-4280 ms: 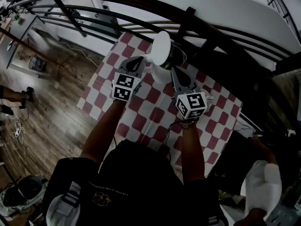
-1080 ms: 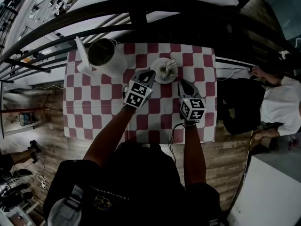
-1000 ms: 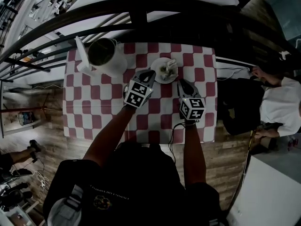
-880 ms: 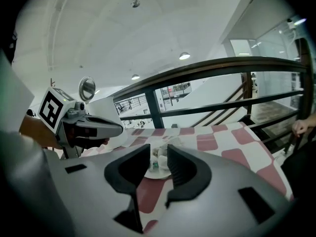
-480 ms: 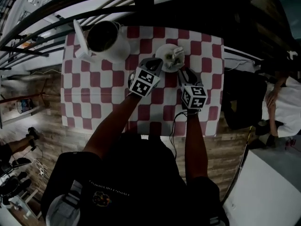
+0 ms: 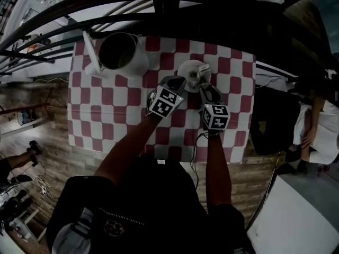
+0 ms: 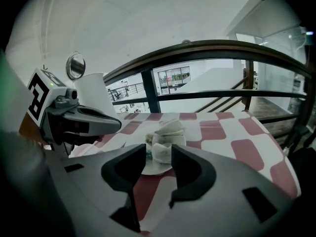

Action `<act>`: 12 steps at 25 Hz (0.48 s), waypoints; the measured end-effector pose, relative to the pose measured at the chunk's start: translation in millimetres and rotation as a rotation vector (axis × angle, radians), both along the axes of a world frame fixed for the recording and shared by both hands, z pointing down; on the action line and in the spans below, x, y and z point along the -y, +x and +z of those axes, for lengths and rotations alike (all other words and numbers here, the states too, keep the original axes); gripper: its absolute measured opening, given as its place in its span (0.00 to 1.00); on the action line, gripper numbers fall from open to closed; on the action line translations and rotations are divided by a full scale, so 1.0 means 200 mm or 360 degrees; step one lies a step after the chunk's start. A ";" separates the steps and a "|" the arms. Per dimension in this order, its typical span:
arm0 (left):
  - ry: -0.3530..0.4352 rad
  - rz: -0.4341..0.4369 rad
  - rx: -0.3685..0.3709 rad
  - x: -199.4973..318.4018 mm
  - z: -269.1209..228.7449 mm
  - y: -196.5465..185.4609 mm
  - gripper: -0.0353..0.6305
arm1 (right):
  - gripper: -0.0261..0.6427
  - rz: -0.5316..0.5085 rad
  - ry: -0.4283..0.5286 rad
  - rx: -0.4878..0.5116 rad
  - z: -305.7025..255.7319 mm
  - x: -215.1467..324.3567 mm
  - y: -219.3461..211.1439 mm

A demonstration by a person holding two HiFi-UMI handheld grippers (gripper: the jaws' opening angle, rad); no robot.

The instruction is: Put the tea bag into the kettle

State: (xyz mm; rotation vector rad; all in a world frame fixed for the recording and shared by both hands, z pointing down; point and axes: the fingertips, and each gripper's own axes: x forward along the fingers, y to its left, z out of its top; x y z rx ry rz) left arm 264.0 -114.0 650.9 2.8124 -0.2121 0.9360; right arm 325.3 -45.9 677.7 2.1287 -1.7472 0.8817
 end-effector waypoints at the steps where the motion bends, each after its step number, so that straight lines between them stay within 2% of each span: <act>1: -0.0002 -0.0001 0.0002 0.01 0.00 0.00 0.05 | 0.27 0.0000 -0.0008 -0.0002 0.01 0.01 0.00; 10: -0.0038 -0.0022 0.0021 0.04 0.06 -0.04 0.05 | 0.26 0.0050 -0.0075 -0.0074 0.06 0.02 0.03; 11: -0.0040 -0.0022 0.0019 0.04 0.06 -0.04 0.05 | 0.26 0.0060 -0.0082 -0.0093 0.06 0.01 0.04; 12: -0.0039 -0.0021 0.0016 0.04 0.06 -0.04 0.05 | 0.20 0.0072 -0.0090 -0.0114 0.06 0.00 0.05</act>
